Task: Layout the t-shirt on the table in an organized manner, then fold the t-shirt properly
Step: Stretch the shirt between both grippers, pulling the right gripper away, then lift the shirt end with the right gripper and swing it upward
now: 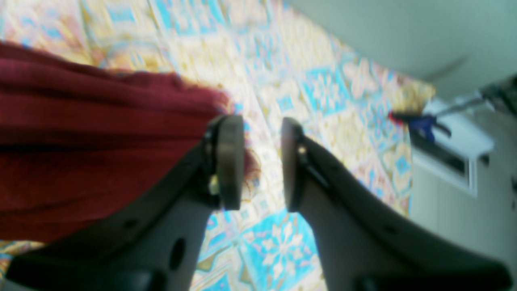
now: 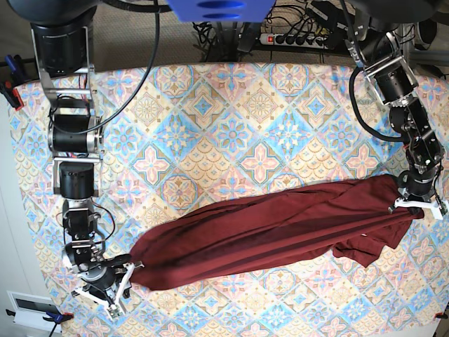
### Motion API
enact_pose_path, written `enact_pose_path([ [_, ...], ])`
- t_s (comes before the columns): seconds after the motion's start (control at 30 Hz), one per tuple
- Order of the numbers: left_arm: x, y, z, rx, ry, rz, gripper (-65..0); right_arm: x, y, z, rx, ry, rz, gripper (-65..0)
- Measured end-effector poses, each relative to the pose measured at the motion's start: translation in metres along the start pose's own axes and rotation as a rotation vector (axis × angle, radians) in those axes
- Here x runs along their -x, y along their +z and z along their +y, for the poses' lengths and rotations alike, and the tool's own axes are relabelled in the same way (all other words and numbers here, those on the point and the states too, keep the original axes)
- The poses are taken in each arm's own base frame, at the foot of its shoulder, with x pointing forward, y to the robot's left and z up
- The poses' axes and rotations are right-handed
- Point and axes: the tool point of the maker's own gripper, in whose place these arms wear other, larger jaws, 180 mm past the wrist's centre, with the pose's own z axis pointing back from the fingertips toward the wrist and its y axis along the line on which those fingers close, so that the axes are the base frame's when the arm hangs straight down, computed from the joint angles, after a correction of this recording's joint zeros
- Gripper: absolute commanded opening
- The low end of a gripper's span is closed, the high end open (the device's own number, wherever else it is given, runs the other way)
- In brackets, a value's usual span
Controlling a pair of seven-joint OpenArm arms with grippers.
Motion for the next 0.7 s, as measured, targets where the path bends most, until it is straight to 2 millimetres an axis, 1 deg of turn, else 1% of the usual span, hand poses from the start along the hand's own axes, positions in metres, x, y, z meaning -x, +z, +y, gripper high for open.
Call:
enact_pose_path([
  [0.1,-0.001,0.000,0.004,-0.015,-0.004,-0.005,-65.0,0.024,0.002,0.023,-0.032,0.016,0.038,-47.5],
  [0.17,-0.001,0.001,0.008,-0.023,-0.014,-0.005,-65.0,0.041,0.010,0.037,-0.035,0.044,0.068,-47.5],
  [0.2,-0.001,0.001,0.008,-0.025,-0.012,-0.004,-65.0,0.049,0.015,0.043,-0.039,0.053,0.080,-47.5],
  [0.3,-0.001,0.001,0.007,-0.020,-0.014,-0.006,-65.0,0.063,0.037,0.063,-0.033,0.122,0.093,-47.5],
  [0.33,0.000,0.001,0.007,-0.017,-0.013,-0.002,-65.0,0.062,0.045,0.076,-0.039,0.170,0.081,-47.5],
  [0.37,0.000,0.001,0.008,-0.022,-0.013,-0.002,-65.0,0.060,0.053,0.092,-0.057,0.222,0.066,-47.5],
  [0.47,-0.005,0.001,0.011,-0.025,-0.023,-0.009,-65.0,0.049,0.072,0.159,-0.173,0.324,-0.010,-47.5],
  [0.53,-0.008,0.001,0.011,-0.028,-0.024,-0.015,-65.0,0.052,0.081,0.206,-0.283,0.339,-0.041,-47.4],
  [0.57,-0.008,0.001,0.011,-0.028,-0.023,-0.016,-65.0,0.057,0.085,0.222,-0.318,0.339,-0.040,-47.4],
  [0.6,-0.008,0.001,0.011,-0.028,-0.023,-0.013,-65.0,0.065,0.087,0.227,-0.326,0.335,-0.025,-47.4],
  [0.7,-0.006,0.001,0.012,-0.029,-0.023,-0.009,-65.0,0.086,0.087,0.228,-0.311,0.340,0.033,-47.3],
])
